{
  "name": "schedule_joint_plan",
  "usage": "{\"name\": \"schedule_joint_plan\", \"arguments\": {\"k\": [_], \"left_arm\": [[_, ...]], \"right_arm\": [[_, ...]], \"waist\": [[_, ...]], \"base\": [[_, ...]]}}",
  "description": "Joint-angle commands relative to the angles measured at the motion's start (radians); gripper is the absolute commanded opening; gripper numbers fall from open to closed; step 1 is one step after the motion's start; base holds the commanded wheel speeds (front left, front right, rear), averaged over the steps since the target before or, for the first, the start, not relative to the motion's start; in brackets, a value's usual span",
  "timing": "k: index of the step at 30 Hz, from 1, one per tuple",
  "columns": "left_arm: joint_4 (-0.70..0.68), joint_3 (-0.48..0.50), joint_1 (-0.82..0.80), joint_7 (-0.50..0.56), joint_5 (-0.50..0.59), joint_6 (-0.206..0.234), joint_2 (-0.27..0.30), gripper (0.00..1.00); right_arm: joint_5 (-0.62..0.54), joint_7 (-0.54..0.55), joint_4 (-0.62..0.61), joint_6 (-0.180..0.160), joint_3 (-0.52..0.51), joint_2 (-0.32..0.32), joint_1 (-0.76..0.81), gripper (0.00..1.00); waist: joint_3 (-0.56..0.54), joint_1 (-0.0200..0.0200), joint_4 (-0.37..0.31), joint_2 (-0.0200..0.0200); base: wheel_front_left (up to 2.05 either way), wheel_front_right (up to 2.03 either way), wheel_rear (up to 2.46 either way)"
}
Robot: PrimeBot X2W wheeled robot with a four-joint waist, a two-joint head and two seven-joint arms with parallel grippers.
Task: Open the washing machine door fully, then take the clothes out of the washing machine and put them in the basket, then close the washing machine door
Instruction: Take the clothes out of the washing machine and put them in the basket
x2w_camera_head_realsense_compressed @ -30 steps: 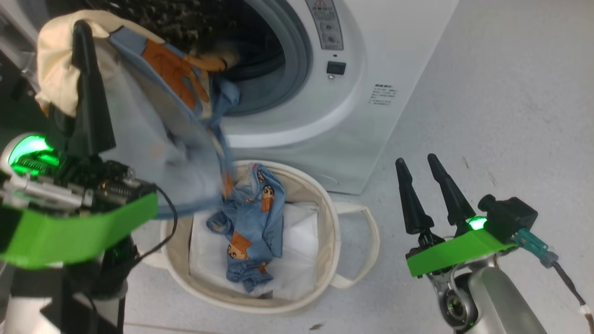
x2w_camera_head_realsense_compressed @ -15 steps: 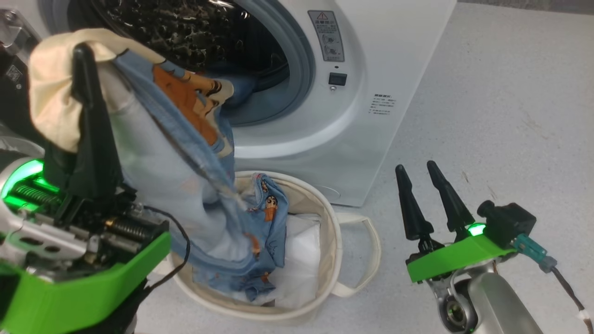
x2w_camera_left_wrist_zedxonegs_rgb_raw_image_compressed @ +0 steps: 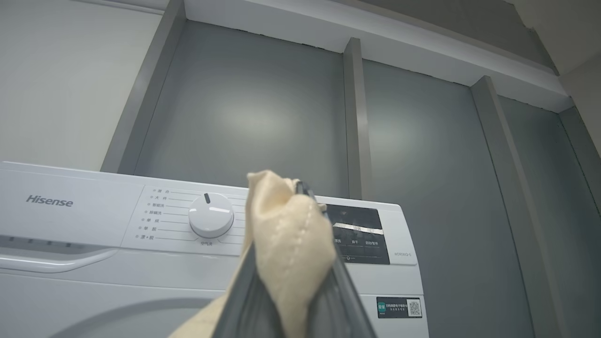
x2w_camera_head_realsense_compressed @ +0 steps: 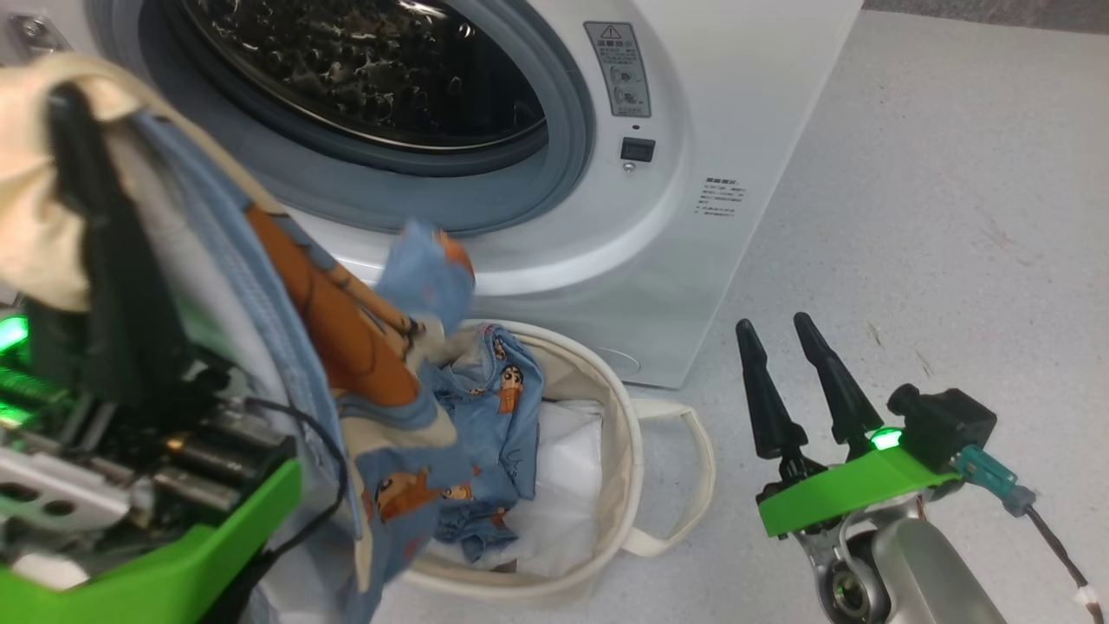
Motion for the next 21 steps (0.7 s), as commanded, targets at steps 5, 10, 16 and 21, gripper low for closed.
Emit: {"name": "schedule_joint_plan", "arguments": {"k": [5, 10, 16, 21], "left_arm": [[0.09, 0.002, 0.033, 0.004, 0.019, -0.006, 0.017, 0.0], [0.254, -0.042, 0.056, 0.046, 0.033, -0.009, 0.04, 0.0], [0.456, -0.084, 0.06, 0.037, 0.035, -0.011, 0.052, 0.0], [0.623, -0.107, 0.029, 0.016, 0.032, -0.012, 0.047, 0.0]], "right_arm": [[0.005, -0.012, -0.023, 0.001, 0.025, 0.004, -0.012, 1.0], [0.001, -0.012, -0.025, 0.001, 0.026, 0.004, -0.014, 1.0], [-0.008, -0.012, -0.032, 0.001, 0.026, 0.004, -0.022, 1.0], [-0.019, -0.012, -0.039, 0.001, 0.026, 0.004, -0.031, 1.0]], "waist": [[0.008, 0.0001, -0.004, -0.0001], [0.021, 0.0001, -0.011, -0.0001], [0.054, 0.0001, -0.02, -0.0001], [0.092, 0.0001, -0.027, -0.0001]], "base": [[0.0, 0.0, 0.0], [0.0, 0.0, 0.0], [0.0, 0.0, 0.0], [0.0, 0.0, 0.0]]}}
